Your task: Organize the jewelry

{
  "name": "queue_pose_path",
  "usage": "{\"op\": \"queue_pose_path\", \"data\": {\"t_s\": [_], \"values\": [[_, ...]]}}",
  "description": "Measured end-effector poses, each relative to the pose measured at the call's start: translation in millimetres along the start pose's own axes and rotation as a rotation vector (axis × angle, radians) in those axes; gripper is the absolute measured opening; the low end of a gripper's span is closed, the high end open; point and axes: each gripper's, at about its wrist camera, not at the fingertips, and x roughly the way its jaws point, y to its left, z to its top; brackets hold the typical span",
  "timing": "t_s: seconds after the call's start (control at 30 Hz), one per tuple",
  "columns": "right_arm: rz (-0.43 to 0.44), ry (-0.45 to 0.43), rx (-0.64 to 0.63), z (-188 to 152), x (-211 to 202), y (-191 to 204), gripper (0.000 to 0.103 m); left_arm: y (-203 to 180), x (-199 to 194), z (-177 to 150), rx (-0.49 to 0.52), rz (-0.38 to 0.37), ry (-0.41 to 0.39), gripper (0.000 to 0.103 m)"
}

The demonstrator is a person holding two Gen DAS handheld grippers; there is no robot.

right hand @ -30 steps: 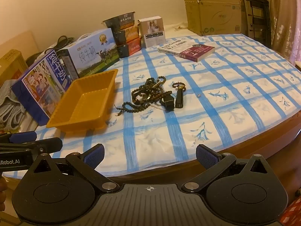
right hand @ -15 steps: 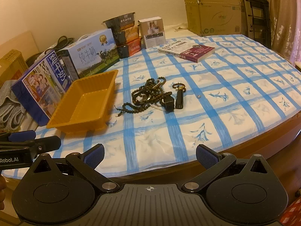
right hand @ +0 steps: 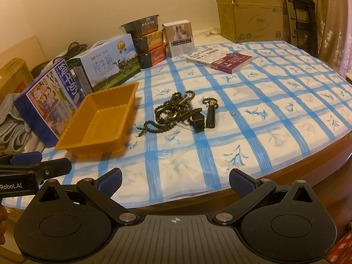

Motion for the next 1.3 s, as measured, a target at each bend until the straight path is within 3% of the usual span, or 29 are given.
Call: {"op": "queue_pose_path", "data": {"t_s": [1.3], "values": [[0.001, -0.002, -0.001, 1.0, -0.1, 2.9, 0.103, -0.4, 0.3, -1.1, 0.000, 0.000, -0.006, 0.091]]}}
